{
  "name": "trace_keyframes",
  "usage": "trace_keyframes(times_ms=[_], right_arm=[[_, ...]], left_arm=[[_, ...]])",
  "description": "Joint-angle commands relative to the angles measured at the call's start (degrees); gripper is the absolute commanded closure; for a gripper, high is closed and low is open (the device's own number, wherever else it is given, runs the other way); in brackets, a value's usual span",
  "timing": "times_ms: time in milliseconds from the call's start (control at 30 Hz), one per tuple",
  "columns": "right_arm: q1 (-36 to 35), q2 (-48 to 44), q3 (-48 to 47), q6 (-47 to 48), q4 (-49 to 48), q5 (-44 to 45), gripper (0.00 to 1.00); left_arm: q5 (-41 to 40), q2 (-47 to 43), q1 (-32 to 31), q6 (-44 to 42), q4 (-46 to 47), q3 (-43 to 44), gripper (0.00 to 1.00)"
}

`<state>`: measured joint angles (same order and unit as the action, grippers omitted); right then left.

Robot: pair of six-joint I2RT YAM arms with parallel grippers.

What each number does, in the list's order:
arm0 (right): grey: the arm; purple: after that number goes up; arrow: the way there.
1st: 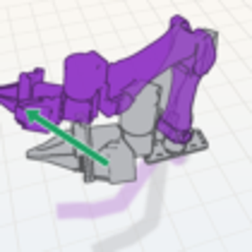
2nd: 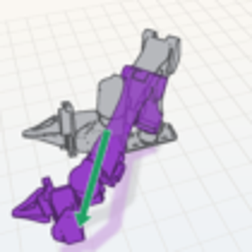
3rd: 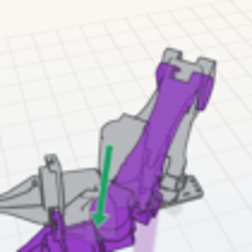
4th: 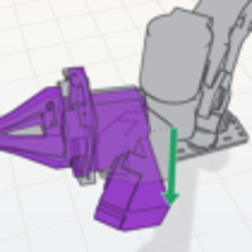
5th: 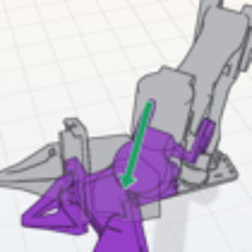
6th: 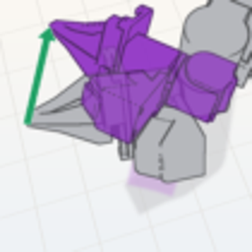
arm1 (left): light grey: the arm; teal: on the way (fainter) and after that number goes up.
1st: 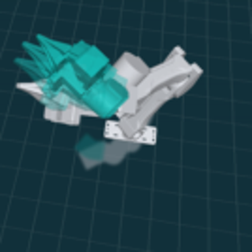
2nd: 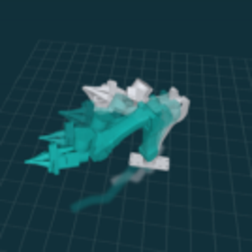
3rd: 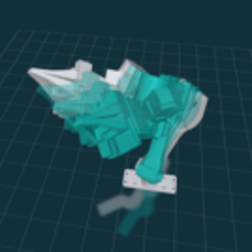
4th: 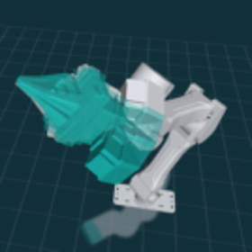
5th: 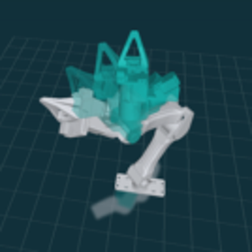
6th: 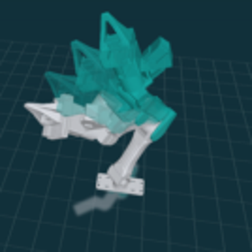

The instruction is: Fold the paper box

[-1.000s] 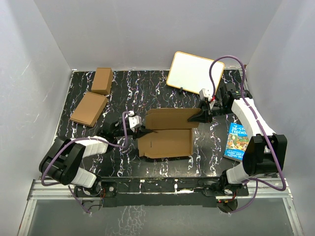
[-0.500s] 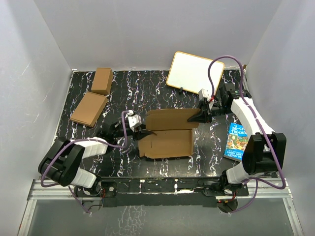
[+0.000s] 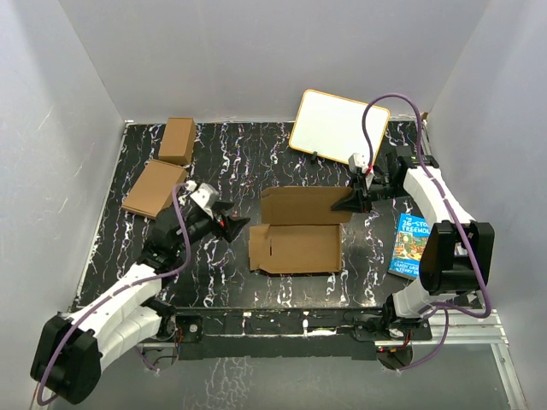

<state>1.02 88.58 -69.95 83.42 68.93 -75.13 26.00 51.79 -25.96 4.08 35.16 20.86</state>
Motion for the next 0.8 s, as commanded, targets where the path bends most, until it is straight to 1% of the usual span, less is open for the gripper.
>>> trace_keyframes(times_ms=[0, 67, 167, 233, 367, 467, 667, 733, 767], right_arm=[[1.0, 0.1, -1.2, 1.4, -1.6, -2.8, 0.92], [1.1, 0.1, -1.2, 1.3, -1.7, -2.7, 0.92], [1.2, 0.2, -1.1, 0.7, -2.1, -2.4, 0.92], [1.2, 0.3, -1.0, 0.3, -2.4, -2.3, 0.92], [1.2, 0.5, -0.9, -0.2, -2.9, -2.3, 0.92], [1.2, 0.4, -0.8, -0.7, -3.3, -2.3, 0.92], [1.2, 0.5, -0.7, -1.0, -3.7, -2.0, 0.92], [1.3, 0.6, -0.7, -1.1, -3.7, -1.9, 0.92], [1.3, 0.6, -0.6, -1.1, -3.7, -1.9, 0.92]], left_arm=[[-12.8, -0.4, 0.5, 17.2, -23.2, 5.3, 0.35], [-11.0, 1.6, 0.6, 22.3, -29.4, 7.4, 0.36], [-5.9, 3.5, 0.5, 27.8, -33.5, 7.8, 0.36], [-4.3, 3.3, 0.3, 30.8, -34.5, 6.7, 0.36], [-3.4, 2.0, -0.3, 36.9, -31.7, 2.6, 0.36], [-3.9, 3.4, -1.9, 39.5, -30.5, 1.9, 0.37], [-5.3, 9.4, -5.6, 42.1, -32.5, 3.7, 0.4], [-6.0, 8.7, -6.6, 42.3, -34.1, 4.0, 0.44], [-6.3, 7.5, -7.0, 42.4, -35.2, 4.0, 0.49]])
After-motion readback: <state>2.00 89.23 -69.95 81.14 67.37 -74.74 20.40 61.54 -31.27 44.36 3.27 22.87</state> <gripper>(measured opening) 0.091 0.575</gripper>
